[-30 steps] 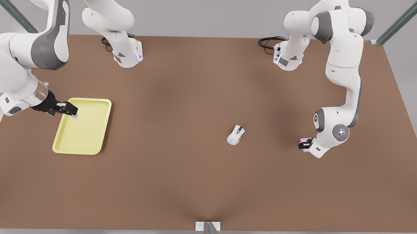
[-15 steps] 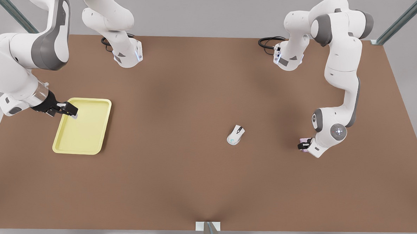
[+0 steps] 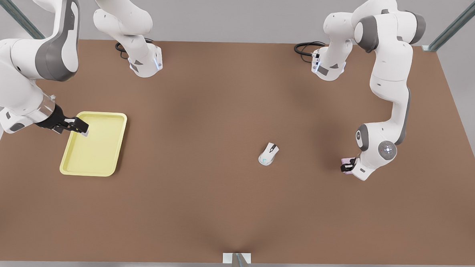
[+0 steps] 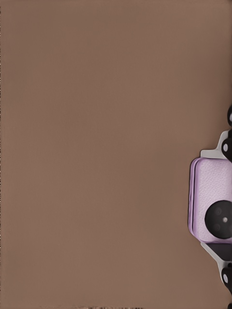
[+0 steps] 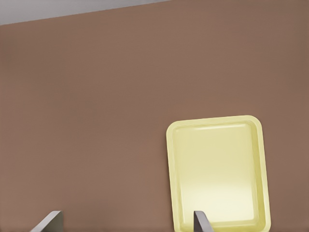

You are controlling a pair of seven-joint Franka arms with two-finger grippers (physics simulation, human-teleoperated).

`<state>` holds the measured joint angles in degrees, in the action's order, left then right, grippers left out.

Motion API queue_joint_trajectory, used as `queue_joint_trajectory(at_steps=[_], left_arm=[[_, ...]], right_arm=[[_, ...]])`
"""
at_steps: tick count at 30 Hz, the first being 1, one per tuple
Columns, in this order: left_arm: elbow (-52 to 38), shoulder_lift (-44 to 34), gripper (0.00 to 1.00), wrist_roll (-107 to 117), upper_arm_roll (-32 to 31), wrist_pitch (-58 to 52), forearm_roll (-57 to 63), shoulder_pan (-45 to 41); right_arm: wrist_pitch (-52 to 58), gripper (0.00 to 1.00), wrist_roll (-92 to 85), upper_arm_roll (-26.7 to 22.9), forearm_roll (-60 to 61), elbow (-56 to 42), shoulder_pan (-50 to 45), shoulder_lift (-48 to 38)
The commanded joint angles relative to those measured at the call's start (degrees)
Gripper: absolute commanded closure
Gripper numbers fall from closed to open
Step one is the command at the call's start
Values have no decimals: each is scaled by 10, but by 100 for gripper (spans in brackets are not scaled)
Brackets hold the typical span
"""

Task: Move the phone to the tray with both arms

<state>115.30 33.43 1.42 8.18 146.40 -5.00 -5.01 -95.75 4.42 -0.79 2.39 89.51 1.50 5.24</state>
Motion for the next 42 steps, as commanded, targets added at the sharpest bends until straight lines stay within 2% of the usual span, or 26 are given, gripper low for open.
queue_joint_trajectory(at_steps=[1, 8, 15, 22, 27, 30, 37, 42], left_arm=[[-1, 0, 23, -4, 0, -2, -4, 0], [-26, -8, 22, -4, 1, -27, -4, 0], [-119, -6, 22, 38, -28, -119, -4, -13], [-233, 15, 22, 292, -27, -184, -3, -184], [-348, 62, 22, 399, -29, -235, -4, -301], [-423, 100, 22, 399, -62, -240, -4, -337], [-589, 254, 22, 401, -57, -191, 3, -454], [-609, 316, 18, 382, -56, -125, 36, -472]], right_arm=[[0, 0, 0, -1, 1, 0, 0, -1], [-1, 0, 0, 0, 2, -6, 0, 4], [4, 0, -1, -3, 2, -8, 1, 6], [4, 0, -1, -4, 2, -8, 5, 7], [2, 0, -1, -4, 2, -8, 6, 7], [2, 0, -1, -5, 2, -8, 6, 7], [5, 0, -14, -5, 3, -8, 15, 7], [2, 0, -14, -5, 3, -8, 15, 7]])
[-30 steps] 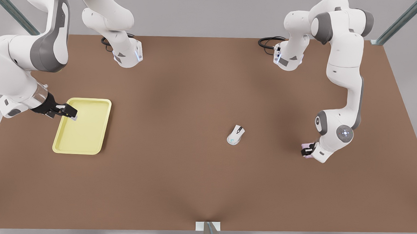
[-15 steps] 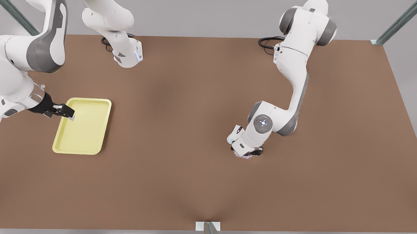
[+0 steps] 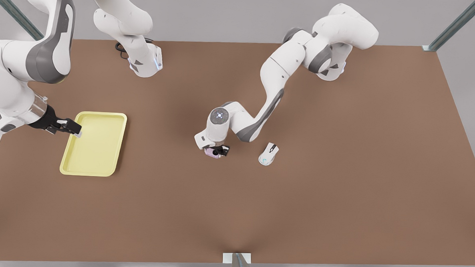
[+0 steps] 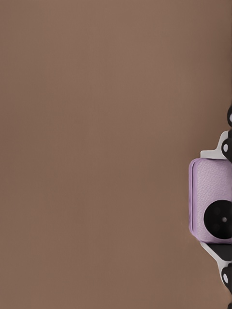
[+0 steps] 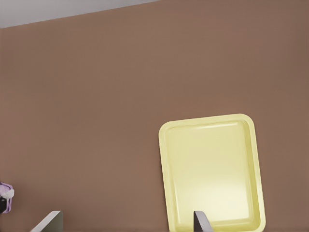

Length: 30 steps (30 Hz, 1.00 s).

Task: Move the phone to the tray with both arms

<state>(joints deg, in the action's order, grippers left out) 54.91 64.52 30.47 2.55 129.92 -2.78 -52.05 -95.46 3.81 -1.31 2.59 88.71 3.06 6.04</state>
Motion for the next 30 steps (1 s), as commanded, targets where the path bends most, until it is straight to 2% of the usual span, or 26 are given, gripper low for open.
queue_joint_trajectory(at_steps=[1, 2, 6, 7, 9, 11, 13, 14, 15, 19, 23, 26, 28, 30], left_arm=[[-5, 13, 16, 92, 1, 41, 18, -5], [-7, 16, 0, 85, 1, 46, 22, -5], [-15, 8, 0, 22, -4, 23, 23, -2], [-14, -40, 0, 2, -15, -54, 18, 18], [5, -178, 0, -139, -22, -224, -26, 163], [192, -345, 0, -306, -20, -273, -28, 300], [236, -438, 0, -386, -18, -394, -44, 401], [274, -481, 0, -384, -16, -391, -69, 421], [365, -541, 0, -384, -14, -304, -74, 420], [392, -556, 0, -372, -19, -307, -70, 419], [390, -549, 0, -355, -17, -298, -69, 419], [390, -543, 0, -355, -16, -292, -43, 419], [390, -542, 0, -355, -15, -290, -42, 419], [390, -543, 0, -355, -15, -290, -41, 419]], right_arm=[[-1, 0, -8, 0, 0, 0, -1, -1], [-1, 0, -8, 0, 0, 0, 3, 0], [-1, 0, -7, 0, 0, -15, 4, 12], [-3, 0, -4, 2, 0, -16, 1, 14], [-3, 0, 5, 9, -19, -33, -30, 40], [-26, 0, 5, 10, -28, -32, -79, 61], [-57, 0, 29, 10, -30, -30, -116, 88], [-82, 0, 82, 10, -27, -32, -140, 113], [-100, 0, 117, 10, -26, -32, -155, 129], [-169, 0, 306, 10, -29, -31, -245, 202], [-170, 0, 470, 10, -27, -34, -300, 234], [-170, 0, 586, 10, -26, -80, -321, 291], [-170, 0, 661, 26, -25, -157, -321, 350], [-200, 0, 753, 35, -22, -160, -321, 355]])
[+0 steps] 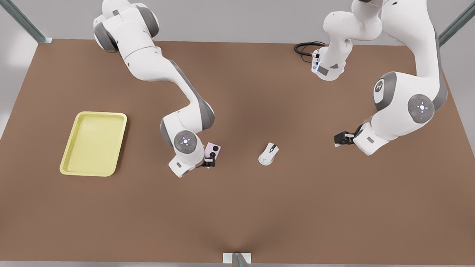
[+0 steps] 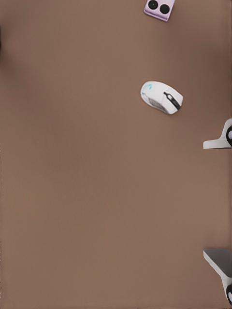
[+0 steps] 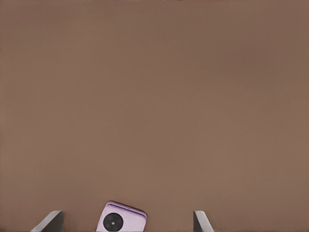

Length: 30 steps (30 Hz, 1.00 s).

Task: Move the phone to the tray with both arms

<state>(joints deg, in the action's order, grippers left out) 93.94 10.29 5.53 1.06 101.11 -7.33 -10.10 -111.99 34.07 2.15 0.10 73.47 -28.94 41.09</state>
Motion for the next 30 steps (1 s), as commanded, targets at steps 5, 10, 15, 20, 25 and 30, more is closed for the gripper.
queue_joint_trajectory(at_steps=[5, 10, 15, 20, 25, 30], left_arm=[[1, -3, 0, -103, -1, -3, 5, 0], [2, -2, 0, -103, 0, -2, 5, -1], [1, -3, 0, -103, 0, -2, 5, 0], [1, -1, 0, -103, -1, 2, 5, -1], [1, -2, 0, -104, -1, 1, 5, 0], [1, -3, 0, -103, 0, -1, 5, 0]], right_arm=[[-36, 0, 572, 65, 17, 27, -3, -2], [-106, 0, 612, 65, 18, 146, -3, -47], [-145, 0, 591, 65, 10, 156, -3, -24], [-186, 0, 435, 64, -10, 206, 2, -22], [-230, 0, 404, 65, -26, 225, -4, -11], [-247, 0, 338, 64, -31, 225, -3, -3]])
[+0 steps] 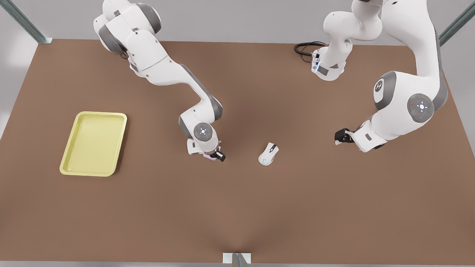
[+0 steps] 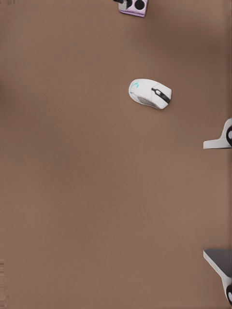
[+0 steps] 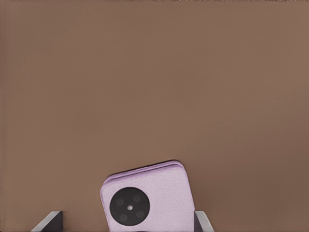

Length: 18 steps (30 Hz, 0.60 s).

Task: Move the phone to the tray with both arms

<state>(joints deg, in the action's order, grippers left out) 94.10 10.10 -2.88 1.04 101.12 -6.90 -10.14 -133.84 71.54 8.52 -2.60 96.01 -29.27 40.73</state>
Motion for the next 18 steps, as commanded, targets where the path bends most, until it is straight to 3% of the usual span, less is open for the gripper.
queue_joint_trajectory(at_steps=[1, 18], left_arm=[[0, 0, 0, -19, -1, -1, 0, 0], [0, 2, 0, -20, 0, 1, 0, 0]], right_arm=[[-28, 0, -43, 0, -6, 5, 0, -2], [-32, 0, -164, -1, -25, 27, 2, 7]])
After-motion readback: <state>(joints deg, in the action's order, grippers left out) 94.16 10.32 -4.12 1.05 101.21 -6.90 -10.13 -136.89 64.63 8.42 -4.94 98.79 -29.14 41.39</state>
